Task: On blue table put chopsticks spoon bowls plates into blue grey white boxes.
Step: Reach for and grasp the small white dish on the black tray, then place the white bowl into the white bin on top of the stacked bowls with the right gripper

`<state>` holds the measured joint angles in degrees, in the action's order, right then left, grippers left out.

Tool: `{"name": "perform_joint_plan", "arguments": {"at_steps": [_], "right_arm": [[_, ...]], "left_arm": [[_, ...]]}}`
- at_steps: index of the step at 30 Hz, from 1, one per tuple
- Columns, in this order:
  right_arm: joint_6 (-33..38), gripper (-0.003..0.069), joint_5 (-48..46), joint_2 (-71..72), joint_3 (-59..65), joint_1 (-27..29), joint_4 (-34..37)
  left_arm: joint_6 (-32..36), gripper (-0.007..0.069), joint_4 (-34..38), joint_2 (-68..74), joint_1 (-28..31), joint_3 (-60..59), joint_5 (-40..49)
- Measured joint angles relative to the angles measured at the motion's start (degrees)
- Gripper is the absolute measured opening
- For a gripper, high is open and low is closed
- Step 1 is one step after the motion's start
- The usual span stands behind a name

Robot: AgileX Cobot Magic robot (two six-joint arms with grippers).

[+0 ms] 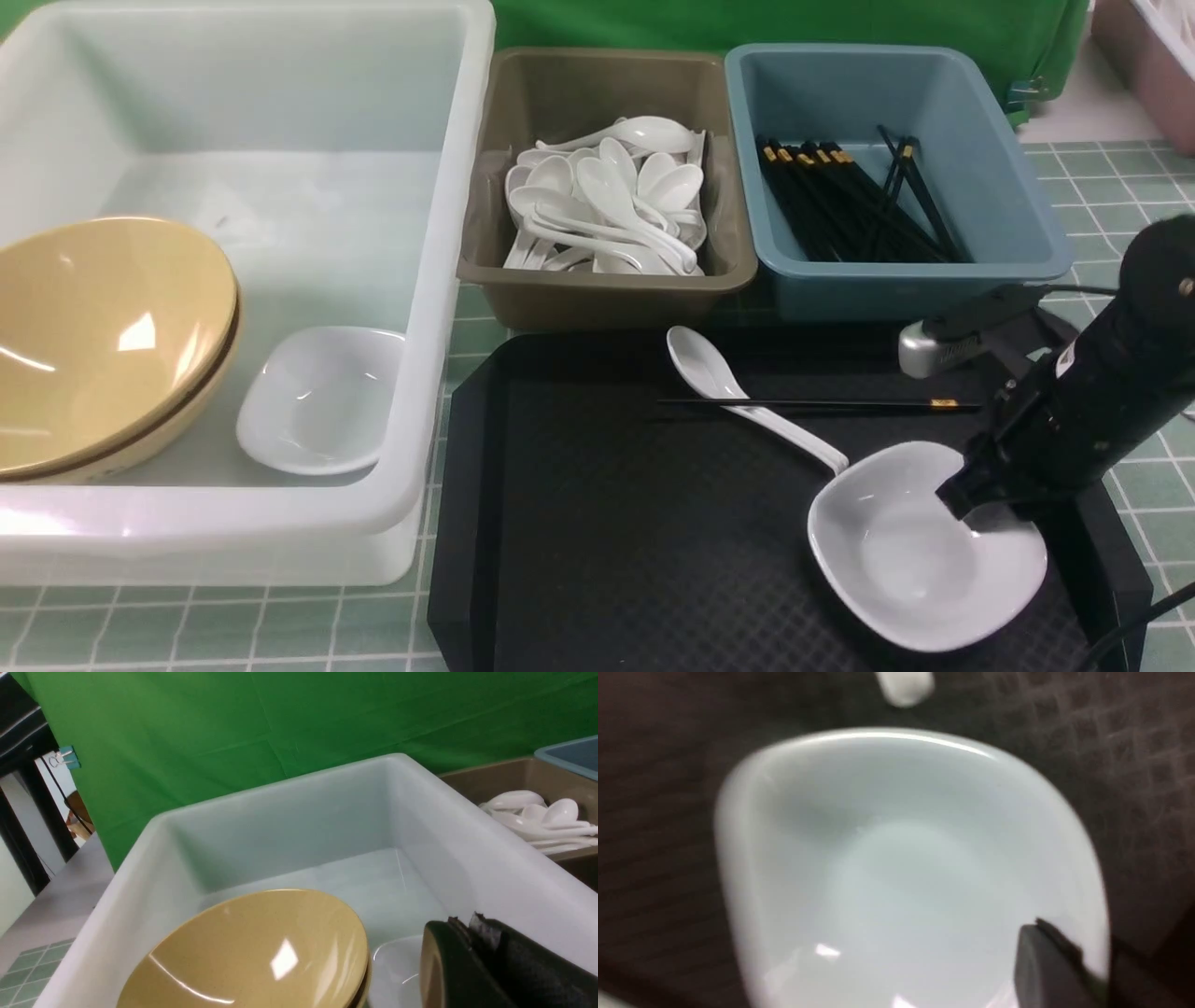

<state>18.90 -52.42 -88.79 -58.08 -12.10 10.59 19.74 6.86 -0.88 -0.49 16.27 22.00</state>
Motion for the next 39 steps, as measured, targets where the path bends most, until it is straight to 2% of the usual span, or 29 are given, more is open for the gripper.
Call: {"name": "perform_joint_plan", "arguments": {"at_steps": [4,8,10,13,15,18,20,22,24,25,27,28,29,31,33,36,39], "right_arm": [[2.9,0.0069,-2.5,4.6,-4.8,0.0,7.3],[9.3,0.0069,-0.1,7.6,-9.6,-1.0,24.3],[18.0,0.0069,3.6,7.8,-11.1,-2.9,35.0],[35.2,0.0069,9.7,6.7,-11.4,-6.7,51.8],[42.6,0.0069,12.5,5.0,-11.4,-9.1,60.8],[46.6,0.0069,15.6,0.1,-11.6,-12.4,74.9],[47.3,0.0069,18.2,-4.9,-13.7,-15.8,81.1],[44.3,0.0069,21.6,-9.6,-17.5,-19.3,79.0],[34.1,0.0070,25.1,-13.9,-23.6,-23.3,68.4],[31.5,0.0071,25.3,-14.6,-24.8,-24.0,63.8],[18.9,0.0072,24.3,-17.5,-30.4,-26.1,51.3],[12.2,0.0075,22.6,-19.0,-33.5,-27.0,41.6],[-1.4,0.0081,16.2,-22.6,-41.0,-28.5,27.0],[-12.3,0.0089,9.1,-26.4,-48.7,-29.8,13.4],[-18.9,0.0104,4.1,-30.4,-56.1,-30.9,6.5],[-23.4,0.0127,-1.2,-35.4,-65.4,-32.3,1.8],[-28.0,0.0151,-2.1,-40.6,-71.0,-33.6,-1.1]], "left_arm": [[0.0,0.0003,0.0,0.0,0.0,0.0,-0.5],[0.0,0.0003,-0.1,0.0,0.0,0.0,-0.5],[0.0,0.0003,-0.1,0.0,0.0,0.0,-0.5],[0.0,0.0003,-0.1,0.0,-0.1,0.0,-0.5],[0.0,0.0003,-0.1,0.0,-0.1,0.0,-0.5],[0.0,0.0003,-0.1,0.0,-0.1,0.0,-0.5],[0.0,0.0003,-0.1,0.0,-0.1,0.0,-0.5],[0.0,0.0003,-0.1,0.0,-0.1,0.0,-0.5],[0.0,0.0003,-0.1,0.0,-0.1,0.0,-0.5],[0.0,0.0003,-0.1,0.0,-0.1,0.0,-0.5],[0.0,0.0003,-0.1,0.0,-0.1,0.0,-0.5],[0.0,0.0003,-0.1,0.0,-0.1,0.0,-0.5],[0.0,0.0003,-0.1,0.0,-0.1,0.0,-0.5],[0.0,0.0003,-0.1,0.0,-0.1,0.0,-0.5],[0.0,0.0003,-0.1,0.0,-0.1,0.0,-0.5],[0.0,0.0003,-0.1,0.0,-0.1,0.0,-0.5],[0.0,0.0003,-0.1,0.0,-0.1,0.0,-0.5]]}}
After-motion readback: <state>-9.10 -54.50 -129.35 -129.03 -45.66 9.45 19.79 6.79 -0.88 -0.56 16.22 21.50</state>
